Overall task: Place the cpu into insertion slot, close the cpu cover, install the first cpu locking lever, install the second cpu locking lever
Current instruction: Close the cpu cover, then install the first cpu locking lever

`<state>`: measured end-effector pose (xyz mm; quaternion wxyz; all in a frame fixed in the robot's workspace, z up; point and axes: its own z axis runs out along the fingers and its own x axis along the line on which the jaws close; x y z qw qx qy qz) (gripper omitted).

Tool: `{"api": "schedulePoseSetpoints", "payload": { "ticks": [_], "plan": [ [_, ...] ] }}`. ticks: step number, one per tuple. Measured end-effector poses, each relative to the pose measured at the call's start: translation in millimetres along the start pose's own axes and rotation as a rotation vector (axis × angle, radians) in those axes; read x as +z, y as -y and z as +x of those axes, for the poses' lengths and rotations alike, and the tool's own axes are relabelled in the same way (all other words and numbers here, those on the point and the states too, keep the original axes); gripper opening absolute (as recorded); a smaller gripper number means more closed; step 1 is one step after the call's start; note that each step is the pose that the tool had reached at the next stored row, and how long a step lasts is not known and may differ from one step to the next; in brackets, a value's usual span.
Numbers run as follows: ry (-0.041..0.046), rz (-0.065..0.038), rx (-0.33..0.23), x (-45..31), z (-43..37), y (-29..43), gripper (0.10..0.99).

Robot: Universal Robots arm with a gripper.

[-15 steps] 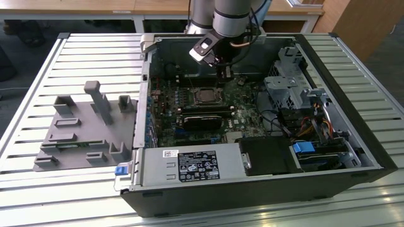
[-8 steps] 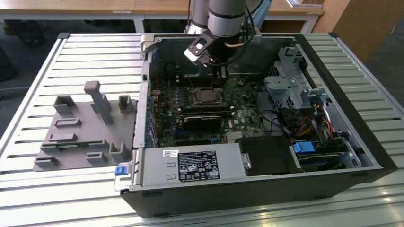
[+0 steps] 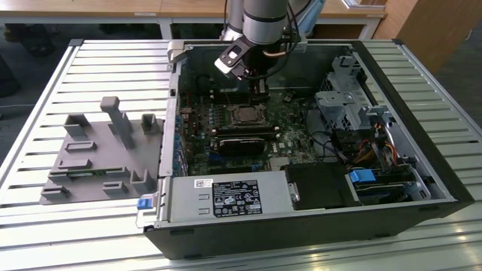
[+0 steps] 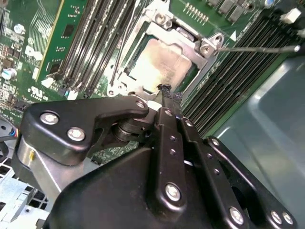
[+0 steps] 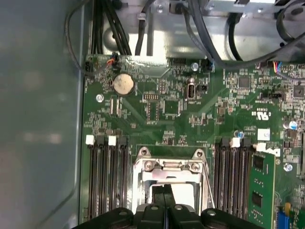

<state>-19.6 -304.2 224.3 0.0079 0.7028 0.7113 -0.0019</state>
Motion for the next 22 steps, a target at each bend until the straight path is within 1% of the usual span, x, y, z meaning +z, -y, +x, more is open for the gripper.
{"api": "schedulePoseSetpoints", "payload": {
  "ticks": [8,13,15,18,22],
  "plan": [
    [0.0,0.0,0.0,-0.1,0.1,9.1,0.106],
    [0.0,0.0,0.0,-0.2,0.1,9.7,0.106],
    [0.0002,0.0,0.0,-1.3,0.0,9.7,0.106],
    [0.0,0.001,0.0,-5.6,0.0,9.7,0.106],
    [-0.0001,0.003,0.0,-16.4,-0.1,9.6,0.106]
  ]
}}
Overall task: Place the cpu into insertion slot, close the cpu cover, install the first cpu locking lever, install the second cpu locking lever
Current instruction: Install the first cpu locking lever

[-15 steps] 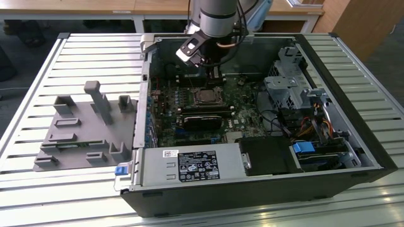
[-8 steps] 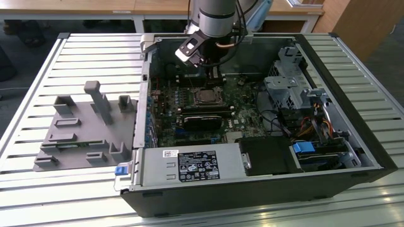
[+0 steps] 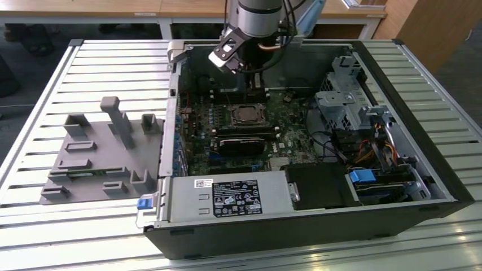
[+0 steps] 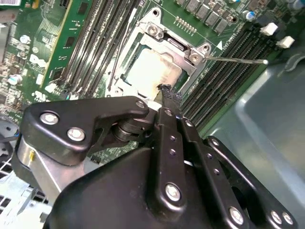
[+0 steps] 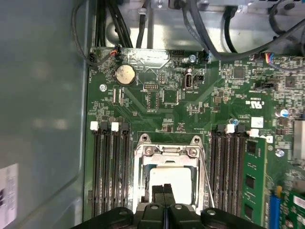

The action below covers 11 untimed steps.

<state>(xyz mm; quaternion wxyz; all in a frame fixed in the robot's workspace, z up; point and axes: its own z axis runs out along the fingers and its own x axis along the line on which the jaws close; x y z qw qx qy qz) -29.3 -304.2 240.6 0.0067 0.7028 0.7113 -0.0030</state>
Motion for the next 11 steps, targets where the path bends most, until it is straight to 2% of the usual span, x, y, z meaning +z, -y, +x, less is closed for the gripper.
{"api": "schedulePoseSetpoints", "payload": {
  "ticks": [3,7,8,11],
  "plan": [
    [0.0002,0.002,0.0,-10.3,-0.2,0.0,0.106],
    [0.0002,0.002,0.0,-28.4,-0.4,-0.1,0.106],
    [0.0001,0.002,0.0,-30.8,-0.4,-0.1,0.106],
    [-0.0002,-0.002,-0.014,-30.8,-0.4,0.0,0.106]
  ]
}}
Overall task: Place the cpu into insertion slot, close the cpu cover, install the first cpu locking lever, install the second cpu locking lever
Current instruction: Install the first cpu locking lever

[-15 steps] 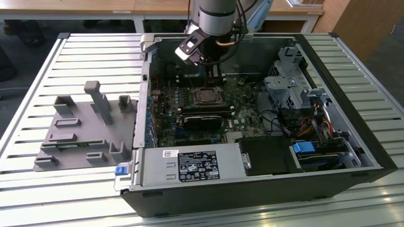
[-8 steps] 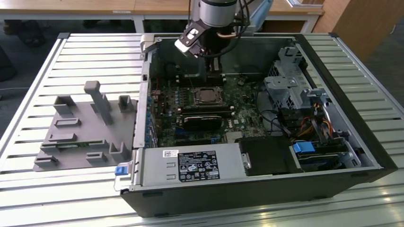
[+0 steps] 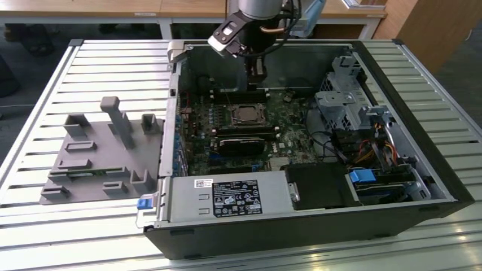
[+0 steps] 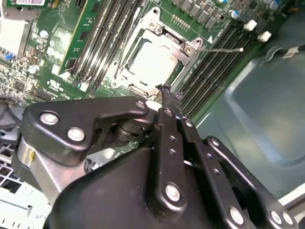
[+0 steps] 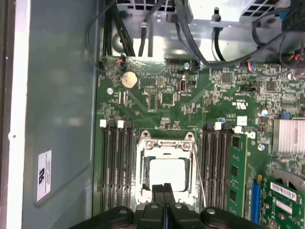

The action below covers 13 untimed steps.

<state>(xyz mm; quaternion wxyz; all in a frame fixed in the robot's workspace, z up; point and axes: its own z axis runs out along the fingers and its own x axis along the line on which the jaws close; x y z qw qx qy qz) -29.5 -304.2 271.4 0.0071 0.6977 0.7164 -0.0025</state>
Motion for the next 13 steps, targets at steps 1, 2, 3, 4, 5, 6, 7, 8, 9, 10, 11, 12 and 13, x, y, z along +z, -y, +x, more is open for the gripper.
{"api": "schedulePoseSetpoints", "payload": {
  "ticks": [1,2,3,4,5,6,7,8,9,10,11,12,13],
  "plan": [
    [0.0,0.0,-0.017,0.0,0.0,0.0,0.106],
    [0.0,-0.001,-0.035,0.1,0.0,0.1,0.106],
    [0.0,-0.001,-0.052,0.1,0.0,0.1,0.106],
    [-0.0001,-0.001,-0.071,0.3,0.0,0.1,0.106],
    [-0.0003,-0.001,-0.089,0.5,0.0,0.1,0.106],
    [-0.0005,-0.002,-0.107,0.6,0.0,0.1,0.106],
    [-0.0005,-0.002,-0.125,0.8,0.0,0.1,0.106],
    [-0.0005,-0.002,-0.144,0.9,0.0,0.1,0.106],
    [-0.0008,-0.003,-0.161,1.0,0.0,0.1,0.106],
    [-0.0009,-0.003,-0.176,1.2,0.0,0.1,0.106],
    [-0.001,-0.003,-0.193,1.3,0.0,0.1,0.106],
    [-0.0011,-0.003,-0.211,1.4,0.0,0.1,0.106],
    [-0.0012,-0.004,-0.228,1.5,0.0,0.1,0.106]
  ]
}}
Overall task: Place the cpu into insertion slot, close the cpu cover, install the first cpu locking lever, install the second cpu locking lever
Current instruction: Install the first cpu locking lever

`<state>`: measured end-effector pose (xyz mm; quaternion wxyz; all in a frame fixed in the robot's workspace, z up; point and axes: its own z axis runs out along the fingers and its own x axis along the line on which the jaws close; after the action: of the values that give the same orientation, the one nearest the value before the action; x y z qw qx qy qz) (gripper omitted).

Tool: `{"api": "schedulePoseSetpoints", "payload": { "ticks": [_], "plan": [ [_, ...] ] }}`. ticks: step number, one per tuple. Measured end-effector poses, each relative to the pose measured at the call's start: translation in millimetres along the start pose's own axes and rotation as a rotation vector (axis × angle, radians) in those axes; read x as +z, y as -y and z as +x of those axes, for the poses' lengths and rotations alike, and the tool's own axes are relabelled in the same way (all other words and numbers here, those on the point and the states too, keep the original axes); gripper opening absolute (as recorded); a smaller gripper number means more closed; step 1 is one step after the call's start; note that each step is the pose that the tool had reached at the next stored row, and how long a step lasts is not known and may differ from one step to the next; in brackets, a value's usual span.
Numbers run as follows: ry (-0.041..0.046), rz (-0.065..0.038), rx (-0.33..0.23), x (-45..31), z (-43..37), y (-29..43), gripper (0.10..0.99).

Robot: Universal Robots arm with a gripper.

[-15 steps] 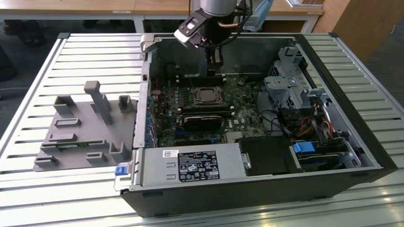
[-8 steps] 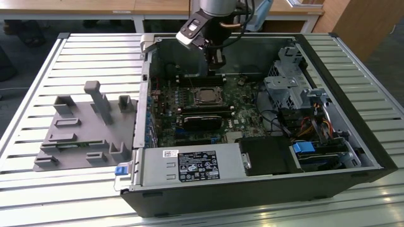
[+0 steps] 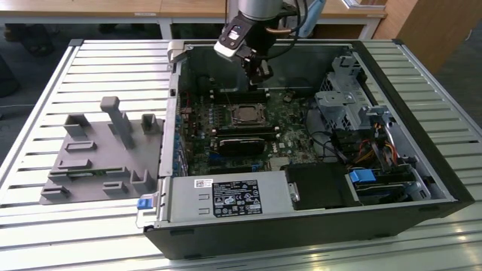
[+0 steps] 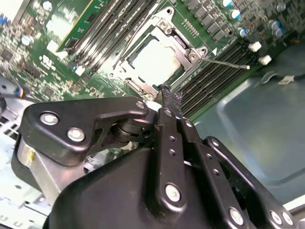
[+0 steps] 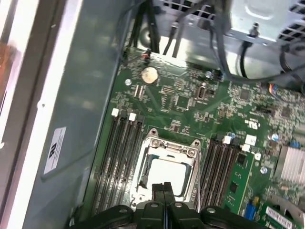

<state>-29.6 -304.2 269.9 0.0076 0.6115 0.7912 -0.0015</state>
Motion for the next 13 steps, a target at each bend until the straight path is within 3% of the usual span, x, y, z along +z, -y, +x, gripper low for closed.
{"api": "schedulePoseSetpoints", "payload": {
  "ticks": [5,13],
  "plan": [
    [-0.0005,-0.001,-0.058,0.5,0.0,0.0,0.106],
    [-0.0014,-0.003,-0.202,0.9,0.0,0.0,0.106]
  ]
}}
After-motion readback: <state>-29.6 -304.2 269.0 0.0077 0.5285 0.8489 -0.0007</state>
